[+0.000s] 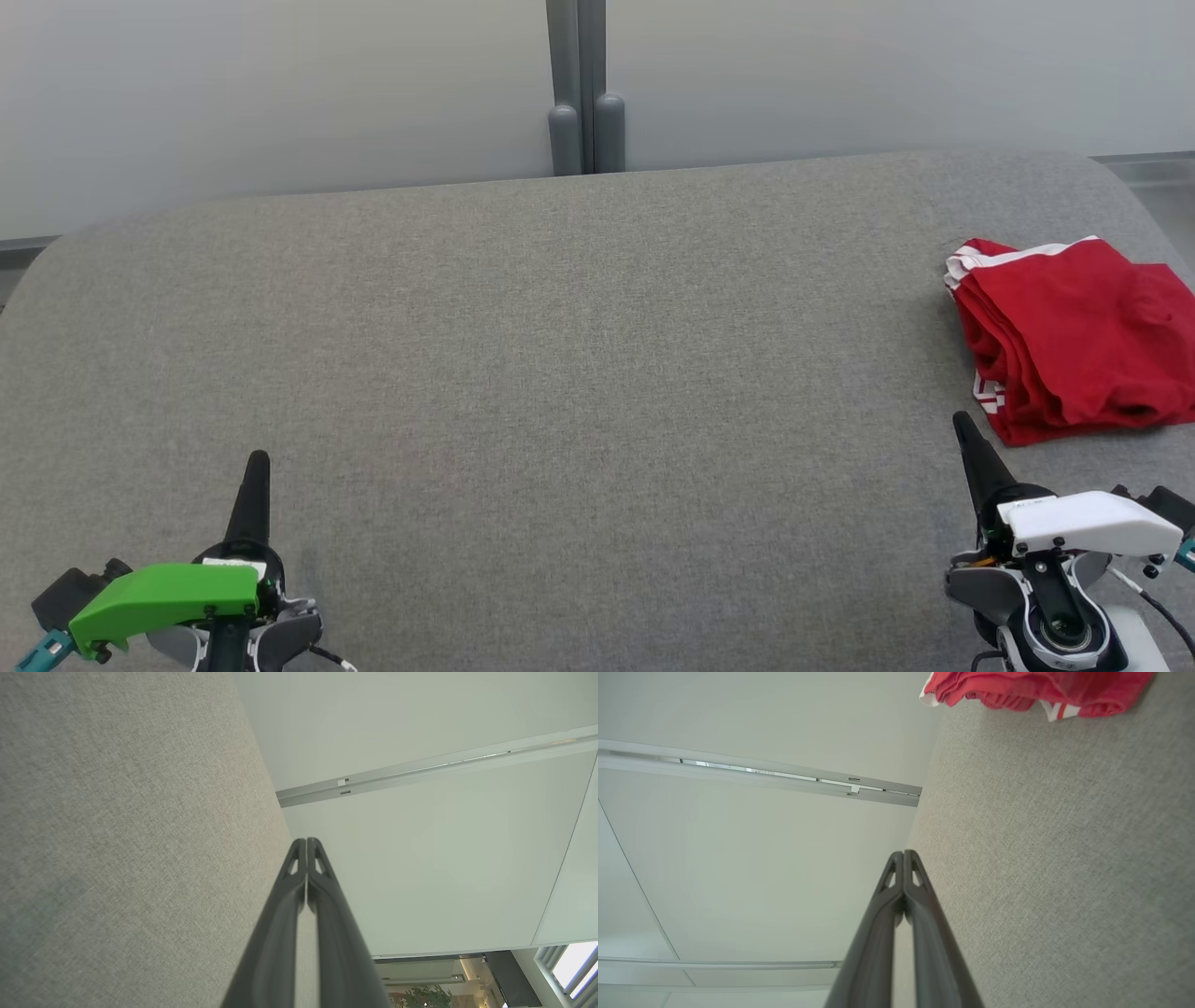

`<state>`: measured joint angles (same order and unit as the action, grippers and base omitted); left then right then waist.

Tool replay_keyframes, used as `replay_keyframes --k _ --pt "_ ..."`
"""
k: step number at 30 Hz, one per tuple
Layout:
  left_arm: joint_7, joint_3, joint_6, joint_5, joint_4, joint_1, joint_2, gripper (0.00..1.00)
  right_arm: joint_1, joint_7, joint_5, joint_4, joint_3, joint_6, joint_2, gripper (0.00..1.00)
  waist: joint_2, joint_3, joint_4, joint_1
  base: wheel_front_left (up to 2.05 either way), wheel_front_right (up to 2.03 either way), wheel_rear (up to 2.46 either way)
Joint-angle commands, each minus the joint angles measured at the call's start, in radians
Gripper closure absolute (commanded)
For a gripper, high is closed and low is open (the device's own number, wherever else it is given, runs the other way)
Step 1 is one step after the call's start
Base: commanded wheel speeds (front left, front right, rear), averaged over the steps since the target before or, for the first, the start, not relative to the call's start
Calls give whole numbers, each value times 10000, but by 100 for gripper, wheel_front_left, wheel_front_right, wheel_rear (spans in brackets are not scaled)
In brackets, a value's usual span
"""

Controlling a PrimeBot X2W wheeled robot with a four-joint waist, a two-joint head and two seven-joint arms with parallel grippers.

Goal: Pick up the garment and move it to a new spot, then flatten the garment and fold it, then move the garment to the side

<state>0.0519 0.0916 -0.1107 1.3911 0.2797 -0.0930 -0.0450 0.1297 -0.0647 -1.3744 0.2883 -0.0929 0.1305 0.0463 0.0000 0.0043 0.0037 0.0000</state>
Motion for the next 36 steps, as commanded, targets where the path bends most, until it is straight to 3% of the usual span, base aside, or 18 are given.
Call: replay_keyframes --k 1,28,36 --pt "87 53 -67 337 -108 -209 -74 100 -44 -81 -318 -119 -62 4 54 100 0 -1 -2 0 0 0 0" --pt "566 221 -226 2206 -343 -239 -83 100 -171 -584 -2322 -354 -271 4 59 100 0 -10 -34 0 0 0 0" --pt "601 221 -232 2230 -348 -240 -83 100 -172 -602 -2395 -363 -280 4 58 100 0 -10 -36 0 0 0 0"
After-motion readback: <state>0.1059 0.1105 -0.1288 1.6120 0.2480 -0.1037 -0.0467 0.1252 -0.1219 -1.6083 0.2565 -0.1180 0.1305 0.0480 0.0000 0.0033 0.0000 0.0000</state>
